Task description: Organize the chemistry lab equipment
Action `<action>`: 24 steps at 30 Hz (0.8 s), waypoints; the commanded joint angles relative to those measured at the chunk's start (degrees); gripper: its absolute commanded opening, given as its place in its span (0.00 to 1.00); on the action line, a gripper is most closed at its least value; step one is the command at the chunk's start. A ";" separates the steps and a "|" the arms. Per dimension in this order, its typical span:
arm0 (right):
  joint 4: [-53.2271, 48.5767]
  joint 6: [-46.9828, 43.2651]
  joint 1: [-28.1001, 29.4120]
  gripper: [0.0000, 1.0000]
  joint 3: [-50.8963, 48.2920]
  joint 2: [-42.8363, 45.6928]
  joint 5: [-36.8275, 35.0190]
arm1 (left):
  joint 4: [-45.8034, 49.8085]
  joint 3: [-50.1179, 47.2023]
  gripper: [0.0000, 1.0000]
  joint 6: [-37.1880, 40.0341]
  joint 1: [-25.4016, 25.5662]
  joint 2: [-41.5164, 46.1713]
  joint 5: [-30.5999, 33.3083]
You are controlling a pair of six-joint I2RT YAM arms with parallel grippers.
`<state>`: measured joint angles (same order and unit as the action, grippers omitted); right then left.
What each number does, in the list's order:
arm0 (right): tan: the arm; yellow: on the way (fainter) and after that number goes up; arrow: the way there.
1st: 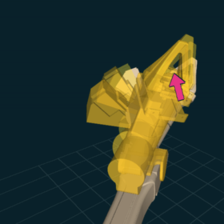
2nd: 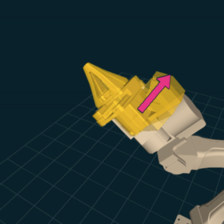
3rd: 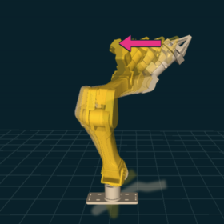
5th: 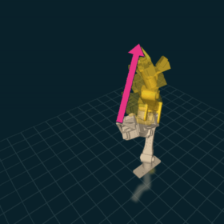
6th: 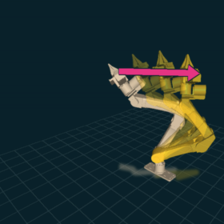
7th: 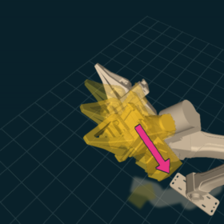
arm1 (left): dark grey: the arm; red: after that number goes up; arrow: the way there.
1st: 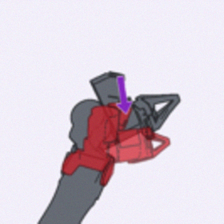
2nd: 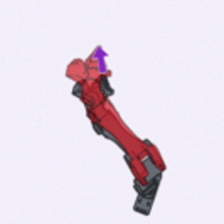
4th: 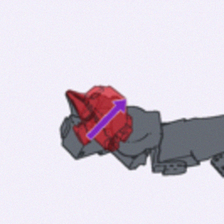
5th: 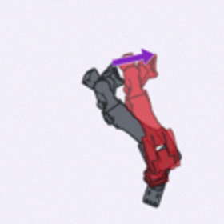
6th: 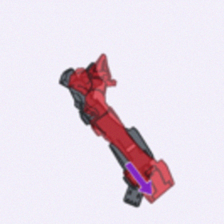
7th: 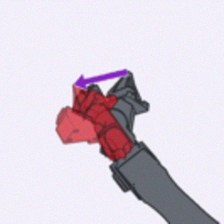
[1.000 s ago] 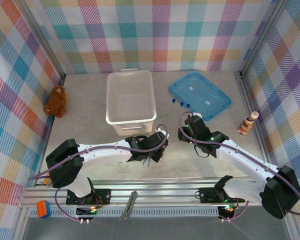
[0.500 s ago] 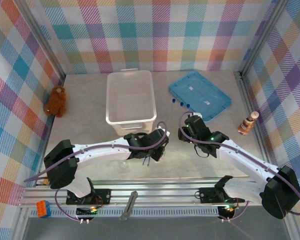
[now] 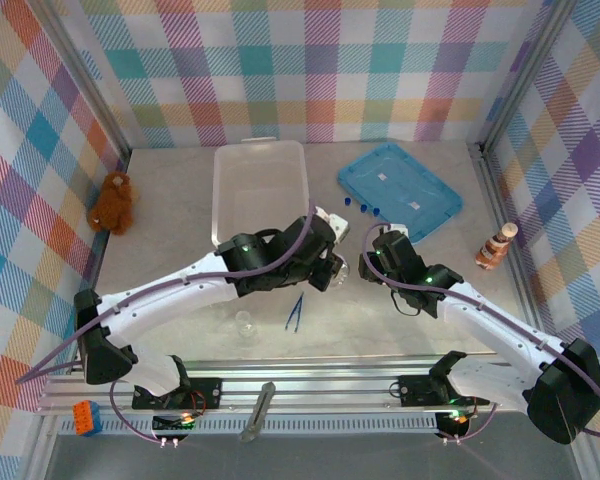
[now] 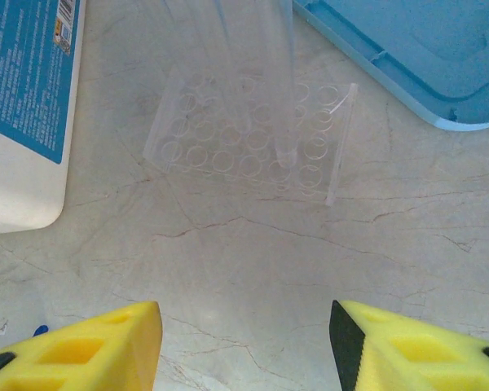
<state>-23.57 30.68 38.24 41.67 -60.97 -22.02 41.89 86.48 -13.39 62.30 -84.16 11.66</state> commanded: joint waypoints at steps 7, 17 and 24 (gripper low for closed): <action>-0.25 -0.32 0.35 0.58 2.40 0.98 1.43 | 6.29 10.89 0.07 3.68 -8.69 -1.04 2.96; -0.69 -1.58 2.78 0.57 5.32 0.79 2.27 | 4.93 11.02 0.07 6.06 -20.68 -4.19 2.22; -1.12 -1.49 4.28 0.57 6.49 -0.06 2.32 | 3.77 9.72 0.06 6.71 -25.29 -7.75 1.15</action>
<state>-23.70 29.76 41.91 46.26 -60.93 -20.25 47.88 95.85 -7.86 38.26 -91.05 13.34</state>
